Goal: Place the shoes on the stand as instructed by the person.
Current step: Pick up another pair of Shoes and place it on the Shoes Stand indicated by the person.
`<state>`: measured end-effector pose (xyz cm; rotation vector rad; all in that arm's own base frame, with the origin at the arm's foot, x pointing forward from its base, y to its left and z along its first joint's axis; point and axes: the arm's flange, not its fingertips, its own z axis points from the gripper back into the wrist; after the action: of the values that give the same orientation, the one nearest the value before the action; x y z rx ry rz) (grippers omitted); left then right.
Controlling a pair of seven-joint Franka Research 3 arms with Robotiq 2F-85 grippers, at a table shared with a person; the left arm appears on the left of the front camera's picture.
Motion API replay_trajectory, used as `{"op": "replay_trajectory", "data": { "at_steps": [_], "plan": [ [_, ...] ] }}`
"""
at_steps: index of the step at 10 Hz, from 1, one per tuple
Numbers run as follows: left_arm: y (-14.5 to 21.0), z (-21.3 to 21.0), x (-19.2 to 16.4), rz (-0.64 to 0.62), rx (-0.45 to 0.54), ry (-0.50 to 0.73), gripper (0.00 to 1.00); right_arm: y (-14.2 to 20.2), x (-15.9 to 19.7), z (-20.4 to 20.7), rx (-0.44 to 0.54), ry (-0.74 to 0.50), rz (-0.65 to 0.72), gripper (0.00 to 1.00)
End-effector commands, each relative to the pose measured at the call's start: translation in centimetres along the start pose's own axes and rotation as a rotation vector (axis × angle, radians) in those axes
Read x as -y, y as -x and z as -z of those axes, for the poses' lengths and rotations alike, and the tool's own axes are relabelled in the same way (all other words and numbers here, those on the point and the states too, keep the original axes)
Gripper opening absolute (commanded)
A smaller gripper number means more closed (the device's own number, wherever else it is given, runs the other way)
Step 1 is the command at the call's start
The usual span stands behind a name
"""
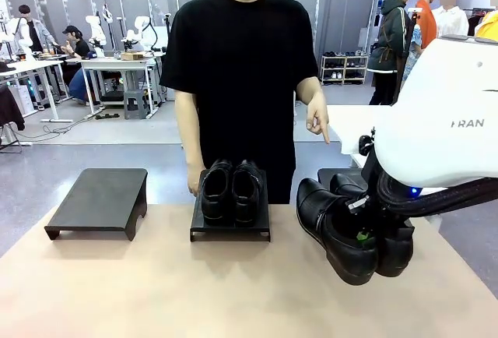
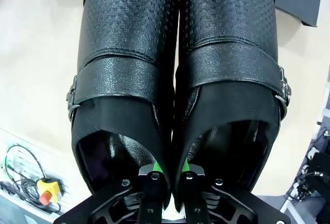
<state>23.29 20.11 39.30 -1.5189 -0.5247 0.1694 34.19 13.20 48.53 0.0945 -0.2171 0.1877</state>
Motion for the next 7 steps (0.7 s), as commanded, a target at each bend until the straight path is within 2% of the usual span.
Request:
{"op": "replay_trajectory", "data": {
  "at_steps": [1, 2, 4, 7],
  "plan": [
    [0.1, -0.1, 0.1, 0.01, 0.0, 0.016, 1.0, 0.0, 0.0, 0.0, 0.001, 0.0, 0.0, 0.08],
    [0.1, -0.1, 0.1, 0.01, 0.0, 0.016, 1.0, -0.6, 0.7, -0.9, 0.072, -0.003, 0.052, 0.08],
    [0.1, -0.1, 0.1, 0.01, 0.0, 0.016, 1.0, -3.1, 3.4, -2.6, 0.152, 0.029, 0.1, 0.08],
    [0.1, -0.1, 0.1, 0.01, 0.0, 0.016, 1.0, -7.6, 8.2, -4.3, 0.195, 0.043, 0.19, 0.08]
  ]
}}
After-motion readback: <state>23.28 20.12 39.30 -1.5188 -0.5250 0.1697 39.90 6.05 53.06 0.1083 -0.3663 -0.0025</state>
